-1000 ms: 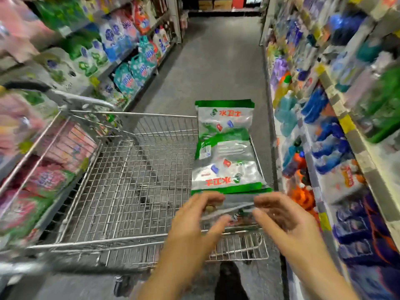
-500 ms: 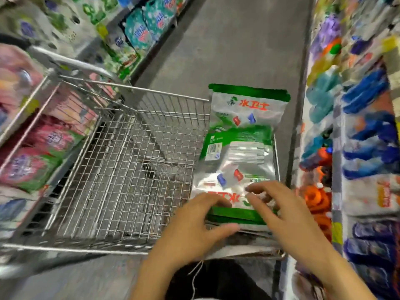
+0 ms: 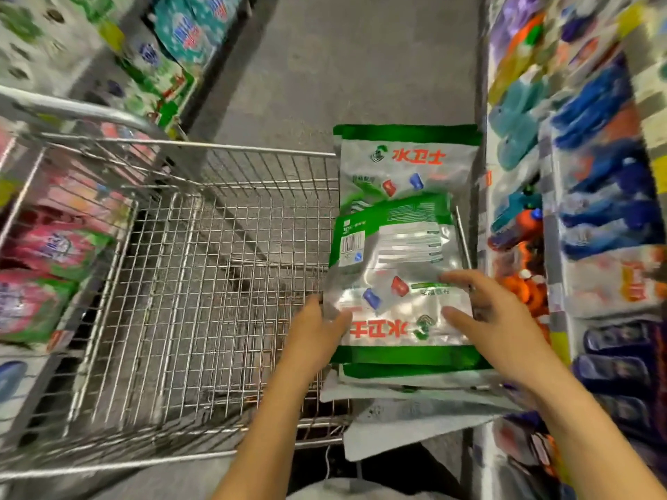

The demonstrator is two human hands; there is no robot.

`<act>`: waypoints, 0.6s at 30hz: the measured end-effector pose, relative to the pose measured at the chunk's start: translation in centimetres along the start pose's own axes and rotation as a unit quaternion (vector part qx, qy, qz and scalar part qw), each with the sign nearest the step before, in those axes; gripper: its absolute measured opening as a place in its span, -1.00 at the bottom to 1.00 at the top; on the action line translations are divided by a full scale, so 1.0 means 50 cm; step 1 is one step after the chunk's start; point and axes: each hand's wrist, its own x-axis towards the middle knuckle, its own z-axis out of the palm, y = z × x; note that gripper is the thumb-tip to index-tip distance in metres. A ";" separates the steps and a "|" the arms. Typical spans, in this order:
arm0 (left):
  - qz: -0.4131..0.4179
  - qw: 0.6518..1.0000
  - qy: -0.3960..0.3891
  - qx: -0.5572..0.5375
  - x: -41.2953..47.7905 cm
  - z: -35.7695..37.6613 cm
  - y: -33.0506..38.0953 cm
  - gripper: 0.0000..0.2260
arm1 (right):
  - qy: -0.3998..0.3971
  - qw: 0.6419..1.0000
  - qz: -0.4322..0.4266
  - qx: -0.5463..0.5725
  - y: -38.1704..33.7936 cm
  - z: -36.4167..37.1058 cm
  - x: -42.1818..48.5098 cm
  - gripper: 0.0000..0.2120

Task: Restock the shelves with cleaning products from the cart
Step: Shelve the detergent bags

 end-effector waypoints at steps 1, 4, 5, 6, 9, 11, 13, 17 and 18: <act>0.004 1.000 0.008 -0.001 0.001 -0.001 -0.001 -0.86 | 0.004 0.999 0.005 0.037 -0.001 -0.001 0.003 -0.67; 0.029 0.999 0.040 -0.007 -0.009 -0.028 0.009 -0.91 | -0.001 0.989 0.029 0.145 -0.022 -0.009 0.012 -0.78; 0.042 0.998 0.050 -0.024 -0.014 -0.043 0.017 -0.93 | -0.009 0.984 0.026 0.176 -0.034 -0.016 0.014 -0.80; 0.057 0.995 0.058 -0.059 -0.019 -0.061 0.027 -0.92 | -0.027 0.978 0.015 0.209 -0.048 -0.024 0.015 -0.76; 0.096 0.970 0.058 -0.217 -0.038 -0.126 0.081 -0.89 | -0.085 0.964 -0.028 0.252 -0.098 -0.057 0.018 -0.54; 0.105 0.946 0.045 -0.305 -0.061 -0.168 0.126 -0.90 | -0.104 0.964 -0.041 0.242 -0.128 -0.078 0.014 -0.46; 0.112 0.913 0.041 -0.390 -0.086 -0.207 0.157 -0.91 | -0.115 0.961 -0.065 0.244 -0.159 -0.086 0.004 -0.44; 0.171 0.842 -0.032 -0.510 -0.150 -0.269 0.177 -0.58 | 0.030 0.950 -0.216 0.223 -0.246 -0.063 -0.038 -0.71; 0.203 0.833 -0.050 -0.512 -0.165 -0.280 0.174 -0.47 | 0.080 0.936 -0.253 0.229 -0.269 -0.058 -0.045 -0.73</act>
